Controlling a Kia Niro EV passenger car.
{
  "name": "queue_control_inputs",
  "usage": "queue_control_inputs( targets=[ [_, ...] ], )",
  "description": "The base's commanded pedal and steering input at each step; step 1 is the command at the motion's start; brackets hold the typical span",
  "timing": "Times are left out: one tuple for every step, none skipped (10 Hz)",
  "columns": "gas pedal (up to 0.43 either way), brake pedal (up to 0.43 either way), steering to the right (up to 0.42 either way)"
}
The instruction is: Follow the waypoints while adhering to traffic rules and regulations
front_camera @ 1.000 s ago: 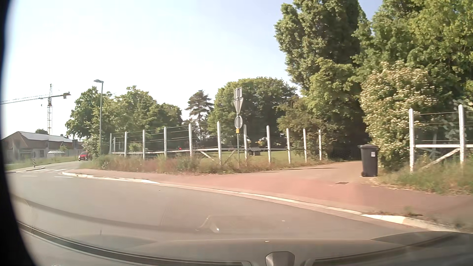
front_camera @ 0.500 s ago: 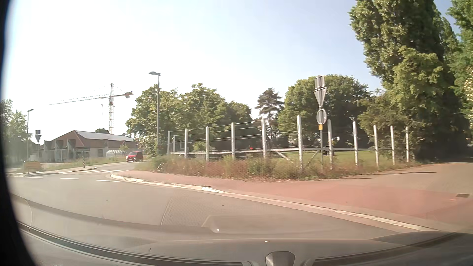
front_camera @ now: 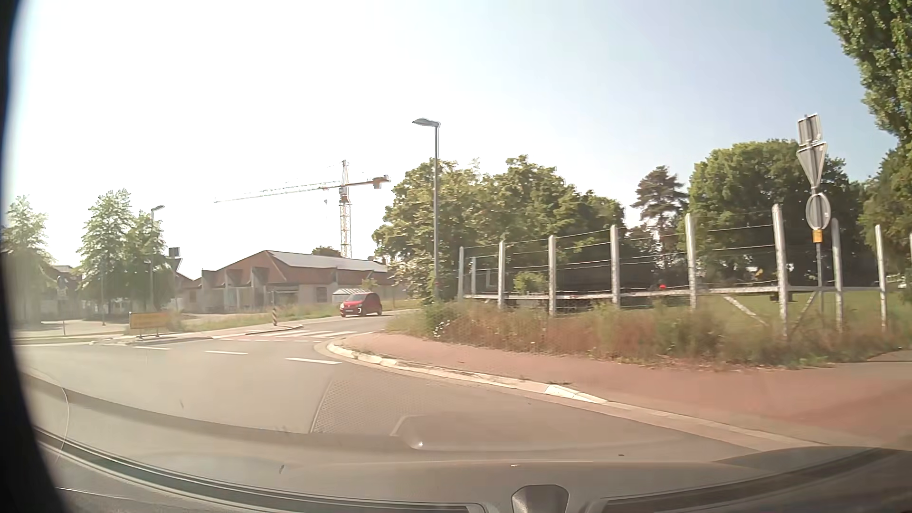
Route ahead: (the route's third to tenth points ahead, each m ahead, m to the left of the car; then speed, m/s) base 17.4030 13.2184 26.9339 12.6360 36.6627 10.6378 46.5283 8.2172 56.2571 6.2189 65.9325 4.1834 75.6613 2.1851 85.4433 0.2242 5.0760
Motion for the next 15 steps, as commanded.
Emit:
queue_control_inputs(
  targets=[
    [0.138,0.006,-0.397],
    [0.138,0.006,-0.393],
    [0.138,0.006,-0.39],
    [0.138,0.006,-0.385],
    [0.138,0.006,-0.384],
    [0.138,0.006,-0.384],
    [0.138,0.006,-0.382],
    [0.138,0.006,-0.364],
    [0.138,0.006,-0.336],
    [0.138,0.006,-0.283],
    [0.138,0.006,-0.23],
    [0.138,0.006,-0.179],
    [0.15,0.006,-0.132],
    [0.15,0.006,-0.091],
    [0.169,0.006,-0.042]
  ],
)
